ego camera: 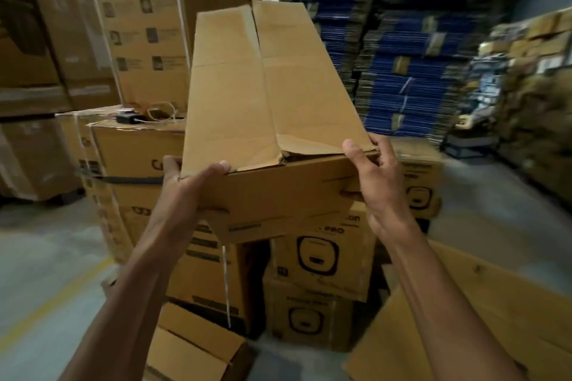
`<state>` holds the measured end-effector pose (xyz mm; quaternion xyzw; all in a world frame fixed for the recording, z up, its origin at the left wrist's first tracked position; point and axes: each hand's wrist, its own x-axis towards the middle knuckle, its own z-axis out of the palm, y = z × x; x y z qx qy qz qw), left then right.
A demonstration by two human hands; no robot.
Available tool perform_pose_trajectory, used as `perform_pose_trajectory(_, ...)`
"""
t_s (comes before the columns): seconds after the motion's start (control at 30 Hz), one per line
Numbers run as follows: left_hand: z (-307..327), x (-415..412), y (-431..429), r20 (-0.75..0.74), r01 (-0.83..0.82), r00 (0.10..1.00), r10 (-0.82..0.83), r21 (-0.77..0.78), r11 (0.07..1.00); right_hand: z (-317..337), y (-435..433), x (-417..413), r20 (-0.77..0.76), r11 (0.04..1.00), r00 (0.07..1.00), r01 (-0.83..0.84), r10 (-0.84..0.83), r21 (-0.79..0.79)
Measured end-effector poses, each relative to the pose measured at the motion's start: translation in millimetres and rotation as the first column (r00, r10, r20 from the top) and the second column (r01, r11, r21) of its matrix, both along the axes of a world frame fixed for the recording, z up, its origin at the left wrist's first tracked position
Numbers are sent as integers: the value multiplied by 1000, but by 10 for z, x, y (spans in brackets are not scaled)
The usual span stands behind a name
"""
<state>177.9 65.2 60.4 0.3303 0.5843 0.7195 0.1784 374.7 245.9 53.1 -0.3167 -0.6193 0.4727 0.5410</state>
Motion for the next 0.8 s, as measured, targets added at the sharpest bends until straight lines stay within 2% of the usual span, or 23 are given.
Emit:
perform_pose_trajectory(0.3,-29,-70,1012,-36,238,969,-243,-113,965,-179,491,329,-75,970,970,221,-229,-102)
perform_pose_trajectory(0.53,-92,-688,1663,-32,334,938,-344,-172,927,-354,855,-164,-109,938,940,304,-325,-167)
perform_pose_trajectory(0.8,-206,-1363,2326,36,391,918,-395,-239,889,-421,1322,-779,-17,900,917,387,-398,-200)
